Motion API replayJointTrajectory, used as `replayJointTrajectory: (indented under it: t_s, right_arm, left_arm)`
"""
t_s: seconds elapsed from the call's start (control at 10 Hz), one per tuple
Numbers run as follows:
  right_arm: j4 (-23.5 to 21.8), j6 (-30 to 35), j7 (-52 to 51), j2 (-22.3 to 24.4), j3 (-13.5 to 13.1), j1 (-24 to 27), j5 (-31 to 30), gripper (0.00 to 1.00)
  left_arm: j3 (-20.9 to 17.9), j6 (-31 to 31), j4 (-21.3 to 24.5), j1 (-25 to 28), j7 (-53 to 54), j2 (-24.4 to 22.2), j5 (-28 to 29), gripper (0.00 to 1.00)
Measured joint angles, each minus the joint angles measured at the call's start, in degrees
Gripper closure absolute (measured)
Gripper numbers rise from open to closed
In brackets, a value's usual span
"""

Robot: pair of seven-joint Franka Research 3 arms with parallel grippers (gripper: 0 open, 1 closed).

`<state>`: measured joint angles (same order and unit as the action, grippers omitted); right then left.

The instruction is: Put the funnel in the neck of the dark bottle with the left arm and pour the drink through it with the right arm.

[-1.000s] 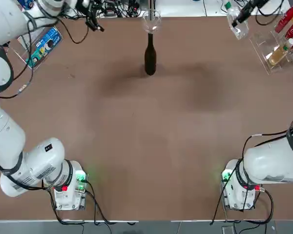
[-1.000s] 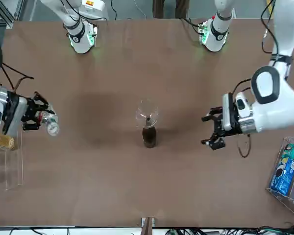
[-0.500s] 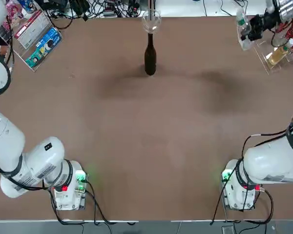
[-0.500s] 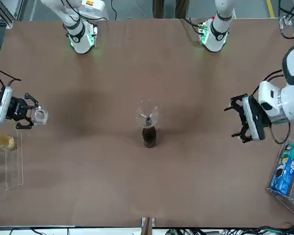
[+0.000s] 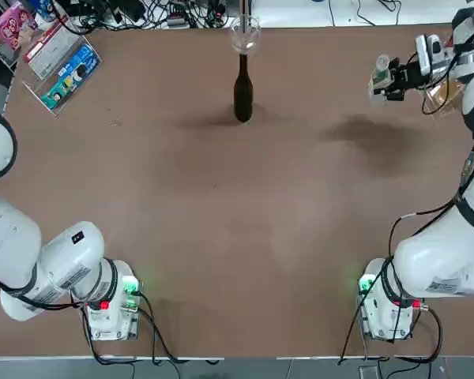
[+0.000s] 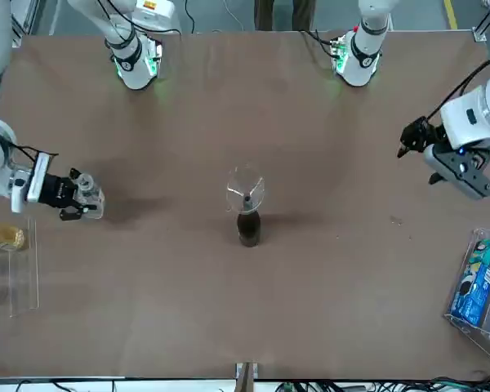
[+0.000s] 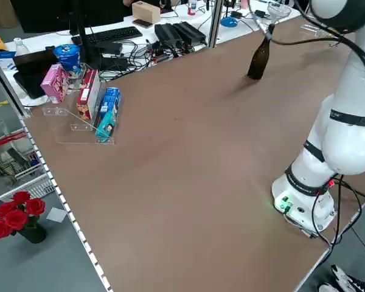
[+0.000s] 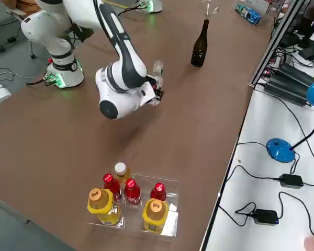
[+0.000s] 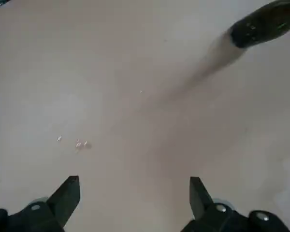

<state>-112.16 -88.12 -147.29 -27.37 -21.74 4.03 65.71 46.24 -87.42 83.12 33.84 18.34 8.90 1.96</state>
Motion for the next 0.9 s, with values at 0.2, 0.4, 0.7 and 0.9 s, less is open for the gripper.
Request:
replayJointTrajectory:
  t_s: [0.2, 0.4, 0.7, 0.9]
  right_arm:
    - [-1.76, 4.96, -8.04, -4.72, -0.06, 0.02, 3.39, 0.61]
    - [-2.60, 8.76, -9.74, -11.02, -0.08, 0.04, 6.47, 0.61]
    - [-5.79, 9.99, -9.80, -13.74, -0.13, 0.38, 7.64, 0.61]
    - [-7.04, 10.10, -9.77, -13.77, -0.14, 0.55, 8.42, 0.61]
  left_arm:
    - [-1.78, 0.73, 0.04, 0.30, -7.08, -1.52, 0.19, 0.00]
    - [-3.48, 0.73, 0.02, 1.65, -13.17, -2.57, -0.22, 0.00]
    - [-24.14, 0.58, 0.85, -13.05, -13.73, -6.01, -4.06, 0.00]
    - [-35.71, -1.58, 6.72, -22.90, -13.78, -12.18, -4.58, 0.00]
